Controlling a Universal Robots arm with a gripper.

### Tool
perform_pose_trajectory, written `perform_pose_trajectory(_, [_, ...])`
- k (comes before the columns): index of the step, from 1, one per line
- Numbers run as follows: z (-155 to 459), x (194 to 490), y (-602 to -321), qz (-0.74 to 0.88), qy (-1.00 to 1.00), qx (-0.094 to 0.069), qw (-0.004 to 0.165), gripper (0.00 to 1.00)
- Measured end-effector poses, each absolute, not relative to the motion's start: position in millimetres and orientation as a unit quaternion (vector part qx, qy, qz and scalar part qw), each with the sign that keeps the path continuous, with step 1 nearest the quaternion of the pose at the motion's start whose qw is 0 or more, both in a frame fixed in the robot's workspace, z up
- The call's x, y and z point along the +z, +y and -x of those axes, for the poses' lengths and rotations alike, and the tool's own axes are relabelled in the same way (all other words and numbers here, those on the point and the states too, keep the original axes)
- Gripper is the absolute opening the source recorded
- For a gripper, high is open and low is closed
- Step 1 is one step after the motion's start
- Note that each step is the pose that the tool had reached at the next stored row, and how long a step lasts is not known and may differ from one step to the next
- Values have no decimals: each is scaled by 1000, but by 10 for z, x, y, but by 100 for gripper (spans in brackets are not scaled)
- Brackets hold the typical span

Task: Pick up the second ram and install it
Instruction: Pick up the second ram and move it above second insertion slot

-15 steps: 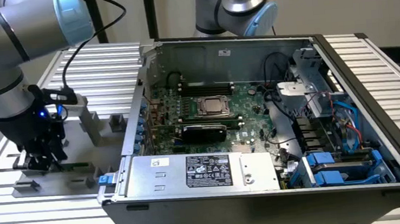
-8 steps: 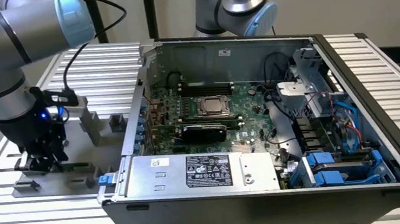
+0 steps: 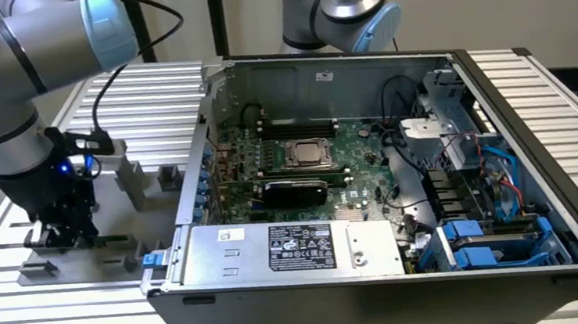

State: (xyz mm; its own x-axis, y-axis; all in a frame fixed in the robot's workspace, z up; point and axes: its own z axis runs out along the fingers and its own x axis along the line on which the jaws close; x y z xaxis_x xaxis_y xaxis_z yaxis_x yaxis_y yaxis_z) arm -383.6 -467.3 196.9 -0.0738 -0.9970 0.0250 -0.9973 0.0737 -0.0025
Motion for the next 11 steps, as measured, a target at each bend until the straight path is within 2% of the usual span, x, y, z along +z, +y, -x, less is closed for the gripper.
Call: perform_pose_trajectory(11, [3836, 1961, -4673, -680, -733, 10, 9, 0])
